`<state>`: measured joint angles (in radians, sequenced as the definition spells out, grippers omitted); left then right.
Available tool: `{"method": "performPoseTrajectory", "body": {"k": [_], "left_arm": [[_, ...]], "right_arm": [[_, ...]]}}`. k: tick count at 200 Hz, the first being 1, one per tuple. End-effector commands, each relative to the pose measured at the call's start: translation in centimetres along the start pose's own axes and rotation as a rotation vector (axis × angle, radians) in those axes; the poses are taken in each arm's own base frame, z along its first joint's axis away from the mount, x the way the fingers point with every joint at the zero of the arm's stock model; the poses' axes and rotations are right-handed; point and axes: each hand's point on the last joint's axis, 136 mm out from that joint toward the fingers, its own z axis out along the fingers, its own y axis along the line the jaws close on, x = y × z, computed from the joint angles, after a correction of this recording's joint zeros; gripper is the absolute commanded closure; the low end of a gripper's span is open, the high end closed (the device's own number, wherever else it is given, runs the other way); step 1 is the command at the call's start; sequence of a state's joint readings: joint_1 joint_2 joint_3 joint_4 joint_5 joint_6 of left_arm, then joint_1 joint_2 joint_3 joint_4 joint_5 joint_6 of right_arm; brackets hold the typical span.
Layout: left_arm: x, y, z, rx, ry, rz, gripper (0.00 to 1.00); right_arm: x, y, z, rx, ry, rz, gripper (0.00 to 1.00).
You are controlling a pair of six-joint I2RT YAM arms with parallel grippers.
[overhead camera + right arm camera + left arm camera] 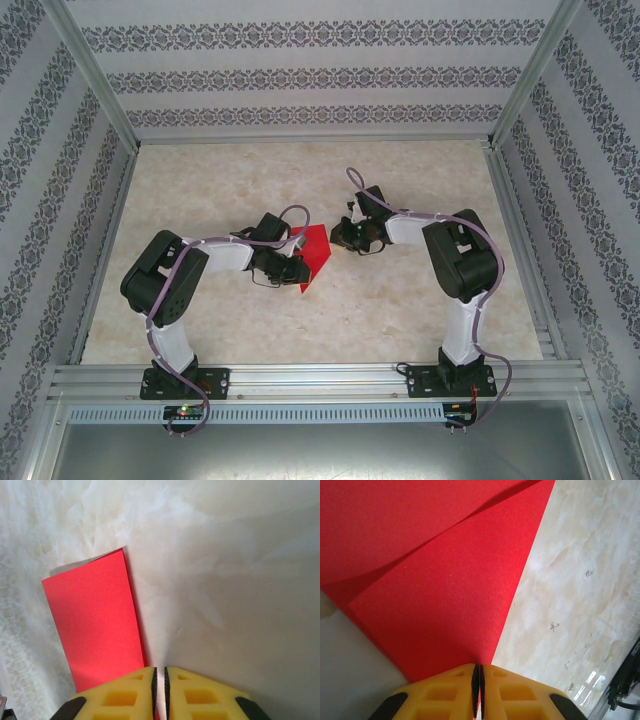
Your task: Fold a paper plane with a square sheet of paper (pick it up from the middle)
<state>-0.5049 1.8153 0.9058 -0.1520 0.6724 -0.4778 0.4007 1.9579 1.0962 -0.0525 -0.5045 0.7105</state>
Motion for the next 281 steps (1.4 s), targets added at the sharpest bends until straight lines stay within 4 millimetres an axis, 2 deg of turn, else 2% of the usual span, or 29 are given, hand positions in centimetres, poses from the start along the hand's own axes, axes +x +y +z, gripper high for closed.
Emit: {"method": "performPoseTrajectory", "body": {"k": [1, 45, 79, 95, 126, 163, 224, 281], "left_arm": [[3.3, 2.5, 0.3, -0.102, 0.108, -0.083, 0.85], [1.2, -0.8, -0.8, 0.002, 0.045, -0.063, 0.83], [-0.5, -3.3, -2.8, 0.039, -0.01, -0.022, 0.77], [-1.0, -3.8, -3.7, 0.018, -0.027, 0.002, 0.74], [-1.6, -3.5, -4.1, -0.024, -0.023, 0.029, 0.73], [-1.9, -2.1, -2.6, -0.057, 0.009, 0.03, 0.74], [-2.4, 0.5, -1.8, -0.175, 0.012, 0.029, 0.78], [-2.7, 1.0, -2.2, -0.178, 0.005, 0.022, 0.78]], "right_arm": [[-0.5, 0.9, -2.4, 0.01, -0.045, -0.032, 0.83], [2.8, 2.0, -3.9, 0.016, 0.008, -0.034, 0.73], [4.8, 2.1, -3.3, 0.044, 0.049, -0.039, 0.69], [5.3, 2.2, -2.8, 0.047, 0.066, -0.037, 0.69], [6.3, 1.8, -1.7, 0.073, 0.095, -0.035, 0.68], [6.5, 1.2, -1.1, 0.091, 0.101, -0.025, 0.66], [6.3, 1.3, -0.3, 0.088, 0.117, -0.026, 0.65], [6.3, 2.4, 0.6, 0.047, 0.131, -0.033, 0.67]]}}
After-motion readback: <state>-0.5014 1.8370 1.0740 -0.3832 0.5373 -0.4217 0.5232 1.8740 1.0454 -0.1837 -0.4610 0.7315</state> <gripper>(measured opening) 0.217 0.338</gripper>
